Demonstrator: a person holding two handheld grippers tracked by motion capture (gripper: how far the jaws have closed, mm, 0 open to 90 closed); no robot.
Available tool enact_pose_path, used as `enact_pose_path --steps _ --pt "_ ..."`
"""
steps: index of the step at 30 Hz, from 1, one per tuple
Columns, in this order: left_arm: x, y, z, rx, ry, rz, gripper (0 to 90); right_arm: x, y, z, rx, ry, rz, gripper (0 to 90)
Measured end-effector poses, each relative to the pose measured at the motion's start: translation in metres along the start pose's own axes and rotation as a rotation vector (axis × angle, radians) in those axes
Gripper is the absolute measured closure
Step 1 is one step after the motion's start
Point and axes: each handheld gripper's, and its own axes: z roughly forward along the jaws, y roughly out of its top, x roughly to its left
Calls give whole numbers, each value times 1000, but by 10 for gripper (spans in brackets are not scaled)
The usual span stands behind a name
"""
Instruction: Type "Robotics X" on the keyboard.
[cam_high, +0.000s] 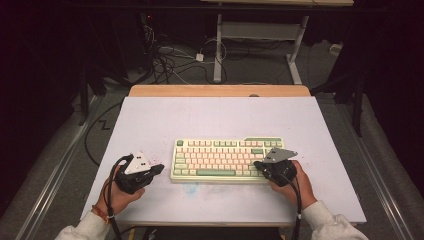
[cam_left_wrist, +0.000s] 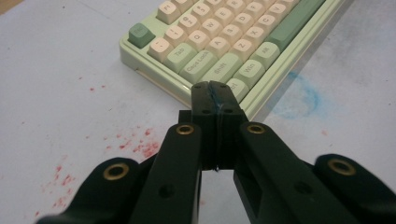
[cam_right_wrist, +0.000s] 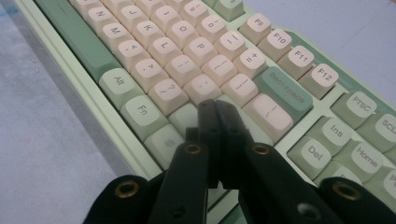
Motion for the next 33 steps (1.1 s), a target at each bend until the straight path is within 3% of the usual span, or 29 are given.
enact_pose_path --steps 33 --pt "-14 49 43 64 -33 98 869 2 -1 0 -6 -11 -5 900"
